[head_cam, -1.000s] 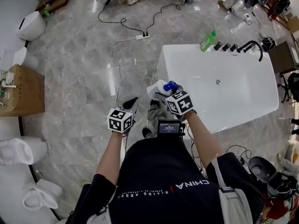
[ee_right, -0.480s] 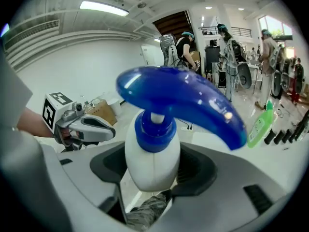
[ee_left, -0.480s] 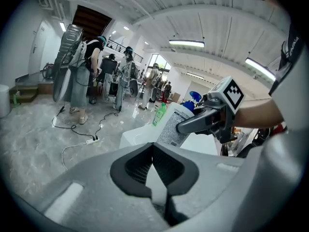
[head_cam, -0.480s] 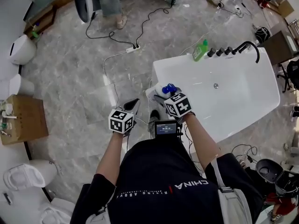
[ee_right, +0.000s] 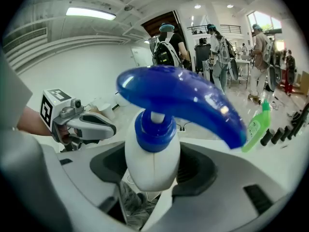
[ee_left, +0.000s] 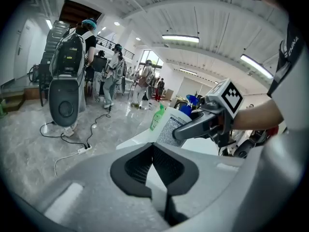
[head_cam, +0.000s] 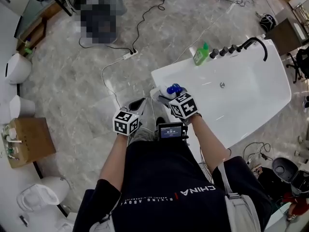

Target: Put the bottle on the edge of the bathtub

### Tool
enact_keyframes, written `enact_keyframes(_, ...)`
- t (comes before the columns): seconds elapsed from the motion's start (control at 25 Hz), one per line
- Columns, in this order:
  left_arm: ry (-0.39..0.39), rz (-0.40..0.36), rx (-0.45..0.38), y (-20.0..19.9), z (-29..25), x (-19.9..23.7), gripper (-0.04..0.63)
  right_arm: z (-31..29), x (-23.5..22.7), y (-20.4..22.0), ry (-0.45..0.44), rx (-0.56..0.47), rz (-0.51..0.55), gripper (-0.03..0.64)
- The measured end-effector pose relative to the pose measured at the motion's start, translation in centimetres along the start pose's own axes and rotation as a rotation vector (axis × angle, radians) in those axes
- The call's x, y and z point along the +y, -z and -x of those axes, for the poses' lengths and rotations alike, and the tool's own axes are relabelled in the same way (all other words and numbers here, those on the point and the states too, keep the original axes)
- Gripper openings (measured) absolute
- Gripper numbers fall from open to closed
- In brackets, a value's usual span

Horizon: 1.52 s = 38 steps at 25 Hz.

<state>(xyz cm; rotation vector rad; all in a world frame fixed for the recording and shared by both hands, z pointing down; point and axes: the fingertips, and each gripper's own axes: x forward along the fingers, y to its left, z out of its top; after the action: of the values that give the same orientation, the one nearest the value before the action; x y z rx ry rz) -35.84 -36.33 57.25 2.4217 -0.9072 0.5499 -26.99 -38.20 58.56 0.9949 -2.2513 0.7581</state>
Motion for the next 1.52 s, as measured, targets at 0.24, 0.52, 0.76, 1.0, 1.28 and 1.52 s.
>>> enact_keyframes(0.24, 0.031, 0.011, 0.012, -0.6, -2.0, 1.9, 0.009, -1.7, -2.1, -0.6, 0.022, 0.014, -0.034, 0.276)
enact_keyframes(0.52, 0.093, -0.011, 0.062, -1.7, -5.1, 3.9, 0.009, -3.3, -5.4, -2.6, 0.066, 0.019, -0.083, 0.276)
enact_keyframes(0.76, 0.144, -0.030, 0.087, -3.5, -7.7, 6.0, 0.009, -5.3, -9.2, -3.5, 0.125, 0.058, -0.098, 0.276)
enact_keyframes(1.0, 0.181, -0.041, 0.131, -3.5, -9.8, 7.1, 0.009, -7.9, -13.7, -2.2, 0.222, 0.097, -0.118, 0.276)
enact_keyframes(1.28, 0.197, -0.052, 0.163, -3.6, -12.0, 8.5, 0.009, -12.5, -18.3, -0.8, 0.307, 0.136, -0.111, 0.276)
enact_keyframes(1.52, 0.190, -0.043, 0.185, -3.4, -12.4, 10.4, 0.009, -15.4, -19.9, -0.3, 0.342, 0.174, -0.092, 0.276)
